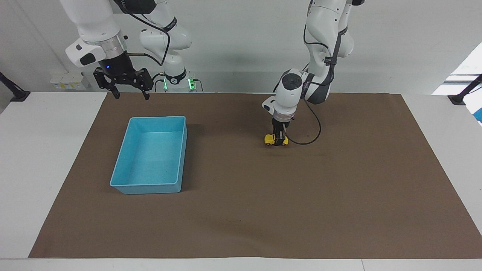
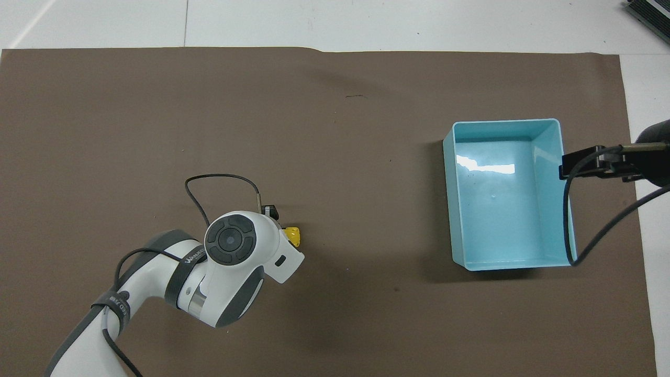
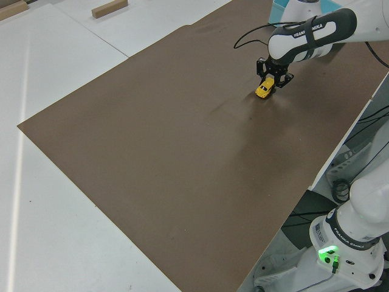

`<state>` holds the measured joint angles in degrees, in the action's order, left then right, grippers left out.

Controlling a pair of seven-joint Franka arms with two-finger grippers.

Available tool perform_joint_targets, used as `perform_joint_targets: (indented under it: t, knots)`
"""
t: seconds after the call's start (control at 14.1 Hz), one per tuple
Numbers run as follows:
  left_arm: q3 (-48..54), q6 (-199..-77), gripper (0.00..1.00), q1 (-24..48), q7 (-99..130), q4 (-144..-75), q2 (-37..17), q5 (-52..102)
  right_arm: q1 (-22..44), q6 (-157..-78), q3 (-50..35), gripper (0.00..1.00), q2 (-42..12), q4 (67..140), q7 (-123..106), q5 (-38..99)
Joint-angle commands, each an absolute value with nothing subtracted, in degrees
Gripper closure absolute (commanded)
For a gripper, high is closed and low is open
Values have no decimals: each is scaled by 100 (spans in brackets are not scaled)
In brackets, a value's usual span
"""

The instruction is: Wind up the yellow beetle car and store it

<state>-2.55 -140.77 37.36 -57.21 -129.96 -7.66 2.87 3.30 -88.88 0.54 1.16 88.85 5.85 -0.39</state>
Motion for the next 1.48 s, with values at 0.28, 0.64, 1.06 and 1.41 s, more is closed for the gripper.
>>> perform_joint_targets:
  t: [0.28, 0.64, 1.06, 1.41]
  knots:
    - [-316, -14212, 100, 3490, -6335, -13236, -677, 334, 272, -8877, 53, 0, 185, 8912, 624, 88]
    - [-316, -14282, 100, 3165, -6671, -13368, -650, 334, 281, -8877, 53, 0, 185, 8912, 624, 88]
    - [-308, -14282, 100, 2699, -7074, -13465, -650, 334, 273, -8877, 53, 0, 185, 8912, 624, 79]
    - [-316, -14274, 100, 2251, -7707, -13509, -659, 343, 281, -8877, 53, 0, 185, 8912, 624, 88]
